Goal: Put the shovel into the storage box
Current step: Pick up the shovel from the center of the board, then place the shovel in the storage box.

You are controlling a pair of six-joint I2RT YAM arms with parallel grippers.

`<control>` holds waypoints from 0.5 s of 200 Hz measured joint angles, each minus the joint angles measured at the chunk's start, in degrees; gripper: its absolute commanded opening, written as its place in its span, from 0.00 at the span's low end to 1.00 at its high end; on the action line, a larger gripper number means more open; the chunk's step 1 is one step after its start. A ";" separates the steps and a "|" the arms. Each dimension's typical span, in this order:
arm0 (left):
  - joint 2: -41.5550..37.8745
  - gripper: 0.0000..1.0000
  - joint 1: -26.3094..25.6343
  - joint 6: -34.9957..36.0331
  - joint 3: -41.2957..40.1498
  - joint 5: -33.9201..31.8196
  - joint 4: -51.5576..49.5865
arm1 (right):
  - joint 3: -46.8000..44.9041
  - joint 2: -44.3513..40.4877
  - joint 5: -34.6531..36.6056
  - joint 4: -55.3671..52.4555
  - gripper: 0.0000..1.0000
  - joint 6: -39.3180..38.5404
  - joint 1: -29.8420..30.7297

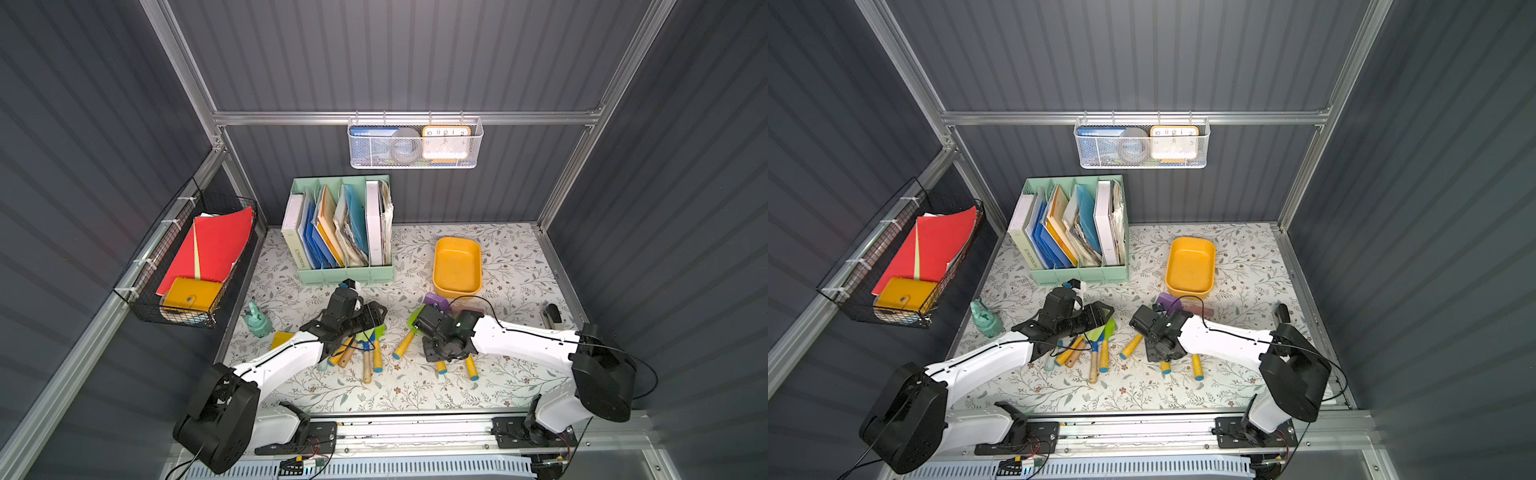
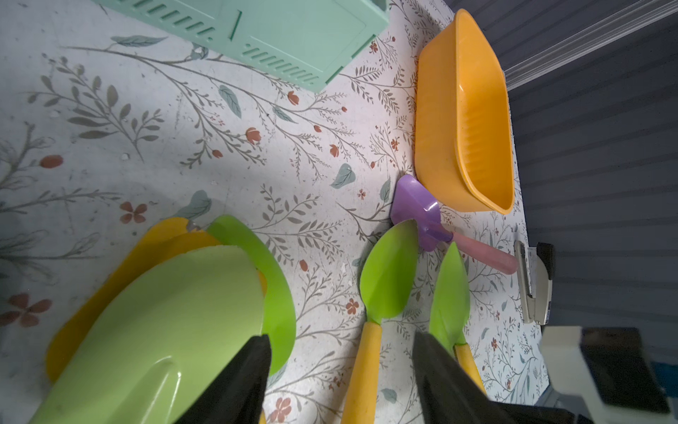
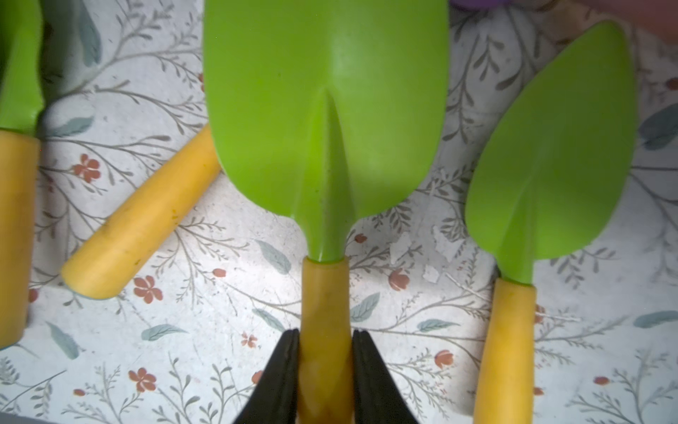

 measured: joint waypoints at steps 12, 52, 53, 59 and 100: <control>0.00 0.67 0.00 0.00 0.00 0.00 0.11 | 1.01 -1.14 0.68 -0.66 0.18 -0.28 -0.09; 0.07 0.67 -0.33 -0.24 0.02 0.00 0.33 | 4.63 -4.44 1.44 -2.34 0.19 -1.73 -3.19; 0.09 0.67 -0.33 -0.28 0.02 0.00 0.35 | 4.76 -4.57 1.44 -2.38 0.19 -1.88 -3.41; 0.17 0.67 -0.44 -0.37 0.07 0.02 0.35 | 5.11 -5.01 1.46 -2.36 0.18 -2.10 -4.37; 1.14 0.67 -0.87 -0.85 0.52 0.00 0.55 | 9.42 -6.08 1.01 -2.56 0.18 -4.79 -12.90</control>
